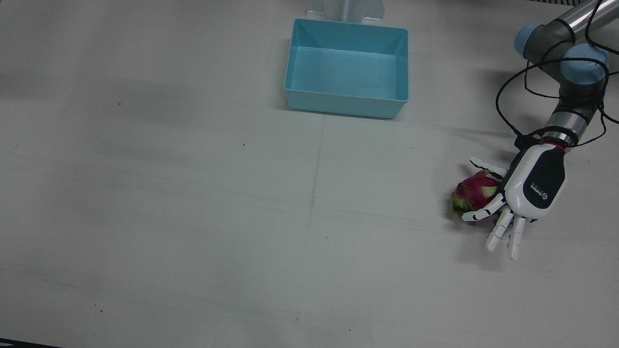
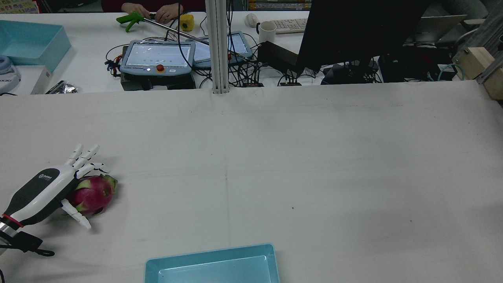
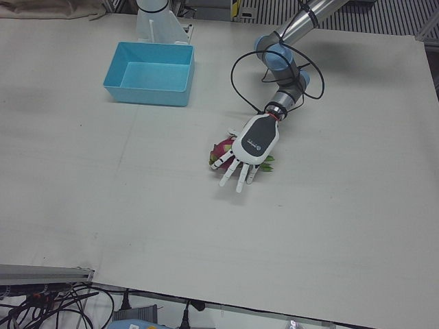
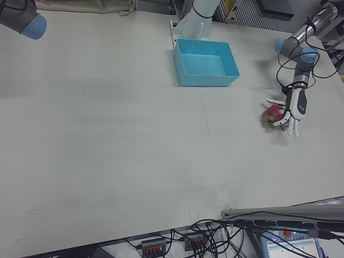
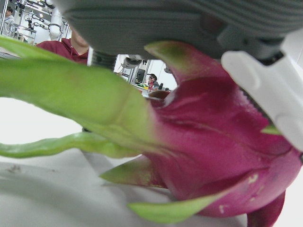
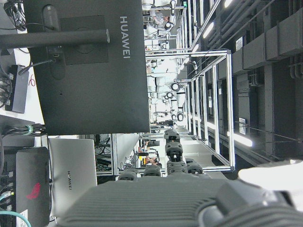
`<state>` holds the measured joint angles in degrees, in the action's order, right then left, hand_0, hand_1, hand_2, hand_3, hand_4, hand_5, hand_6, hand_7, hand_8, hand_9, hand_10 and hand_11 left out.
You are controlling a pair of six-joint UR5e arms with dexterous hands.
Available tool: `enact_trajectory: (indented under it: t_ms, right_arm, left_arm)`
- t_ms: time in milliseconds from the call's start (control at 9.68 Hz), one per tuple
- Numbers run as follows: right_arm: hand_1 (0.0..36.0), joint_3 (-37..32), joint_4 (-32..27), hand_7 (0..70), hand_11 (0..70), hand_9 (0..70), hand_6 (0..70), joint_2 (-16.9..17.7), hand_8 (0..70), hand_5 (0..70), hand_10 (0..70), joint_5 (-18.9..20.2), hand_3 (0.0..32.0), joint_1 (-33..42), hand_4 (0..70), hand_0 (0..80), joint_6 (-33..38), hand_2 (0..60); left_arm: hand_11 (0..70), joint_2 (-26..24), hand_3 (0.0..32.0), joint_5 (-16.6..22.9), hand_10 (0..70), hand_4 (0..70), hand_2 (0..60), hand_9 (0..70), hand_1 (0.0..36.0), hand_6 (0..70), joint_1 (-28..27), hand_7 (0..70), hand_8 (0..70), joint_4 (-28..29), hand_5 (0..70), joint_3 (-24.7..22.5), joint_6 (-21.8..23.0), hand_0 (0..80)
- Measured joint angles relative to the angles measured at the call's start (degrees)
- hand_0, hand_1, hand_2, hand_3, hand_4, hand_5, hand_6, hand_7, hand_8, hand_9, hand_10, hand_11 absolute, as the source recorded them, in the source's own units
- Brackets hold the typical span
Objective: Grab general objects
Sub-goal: 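Close the left hand fingers around the dragon fruit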
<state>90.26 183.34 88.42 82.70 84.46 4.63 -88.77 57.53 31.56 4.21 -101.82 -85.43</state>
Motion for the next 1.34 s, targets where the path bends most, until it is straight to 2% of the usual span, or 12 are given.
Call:
enact_trajectory:
  t_ms: [103,207,310,413,516,620,723,826,929,1033,1136,1342]
  right_arm:
    - [0.0,0.0,0.0,0.0,0.0,0.0,0.0,0.0,0.0,0.0,0.0,0.0,0.0,0.0,0.0,0.0,-0.01,0.0]
    - [0.0,0.01,0.0,0.0,0.0,0.0,0.0,0.0,0.0,0.0,0.0,0.0,0.0,0.0,0.0,0.0,-0.03,0.0]
    - [0.0,0.01,0.0,0.0,0.0,0.0,0.0,0.0,0.0,0.0,0.0,0.0,0.0,0.0,0.0,0.0,-0.05,0.0]
    - [0.0,0.01,0.0,0.0,0.0,0.0,0.0,0.0,0.0,0.0,0.0,0.0,0.0,0.0,0.0,0.0,-0.03,0.0]
    - [0.0,0.01,0.0,0.0,0.0,0.0,0.0,0.0,0.0,0.0,0.0,0.0,0.0,0.0,0.0,0.0,-0.01,0.0]
    - [0.0,0.01,0.0,0.0,0.0,0.0,0.0,0.0,0.0,0.0,0.0,0.0,0.0,0.0,0.0,0.0,0.01,0.0]
    - [0.0,0.01,0.0,0.0,0.0,0.0,0.0,0.0,0.0,0.0,0.0,0.0,0.0,0.0,0.0,0.0,0.02,0.0]
    - [0.0,0.01,0.0,0.0,0.0,0.0,0.0,0.0,0.0,0.0,0.0,0.0,0.0,0.0,0.0,0.0,0.02,0.0]
    - [0.0,0.01,0.0,0.0,0.0,0.0,0.0,0.0,0.0,0.0,0.0,0.0,0.0,0.0,0.0,0.0,0.02,0.0]
    - [0.0,0.01,0.0,0.0,0.0,0.0,0.0,0.0,0.0,0.0,0.0,0.0,0.0,0.0,0.0,0.0,0.0,0.0]
    - [0.0,0.04,0.0,0.0,0.0,0.0,0.0,0.0,0.0,0.0,0.0,0.0,0.0,0.0,0.0,0.0,-0.02,0.0]
    - [0.0,0.11,0.0,0.0,0.0,0.0,0.0,0.0,0.0,0.0,0.0,0.0,0.0,0.0,0.0,0.0,-0.05,0.0]
  left_arm:
    - [15.2,0.0,32.0,-0.03,8.6,0.0,17.4,1.9,28.0,0.0,0.0,16.9,1.6,0.03,49.9,0.02,0.0,59.9]
    - [20.1,0.0,32.0,-0.07,12.0,0.0,21.1,3.3,27.7,1.9,0.0,23.5,3.6,0.11,55.1,0.04,0.0,59.3]
    - [25.7,0.0,32.0,-0.1,15.9,0.0,26.9,3.9,27.8,7.8,-0.01,26.8,8.0,0.22,58.4,0.04,0.0,58.7]
    - [33.0,0.0,32.0,-0.13,20.9,0.0,36.1,6.4,29.5,15.7,-0.01,30.1,16.3,0.29,61.4,0.08,0.0,59.3]
    - [43.7,0.0,32.0,-0.43,28.5,0.0,43.8,13.3,31.7,21.5,-0.05,33.6,22.2,0.32,66.1,0.11,-0.01,60.8]
    - [57.7,0.0,32.0,-0.89,39.2,0.0,50.5,21.5,33.7,30.2,-0.1,40.9,28.8,0.39,70.0,0.18,-0.61,62.9]
    - [70.0,0.0,29.8,-1.25,48.8,0.0,54.8,24.7,33.1,34.4,-0.27,42.5,31.7,0.6,70.0,0.32,-1.72,61.9]
    - [70.0,0.0,22.6,-1.74,55.0,0.0,60.0,24.4,31.0,36.7,-0.5,41.6,32.1,1.03,70.0,0.6,-2.77,57.9]
    - [70.0,0.0,0.0,-2.21,59.3,8.6,60.0,22.9,28.0,42.0,-0.67,38.9,32.3,1.47,70.0,0.81,-3.35,54.3]
    - [70.0,0.0,0.0,-2.52,65.9,18.9,60.0,25.0,26.0,48.8,-0.78,39.4,35.1,1.92,70.0,0.9,-3.61,49.4]
    - [70.0,0.0,0.0,-2.7,70.0,24.4,60.0,29.1,26.7,53.3,-0.8,41.5,38.5,2.29,70.0,0.8,-3.63,46.5]
    - [70.0,0.03,0.0,-2.89,70.0,35.0,60.0,38.4,26.9,65.3,-0.75,44.0,46.1,2.5,70.0,-0.53,-3.44,39.9]
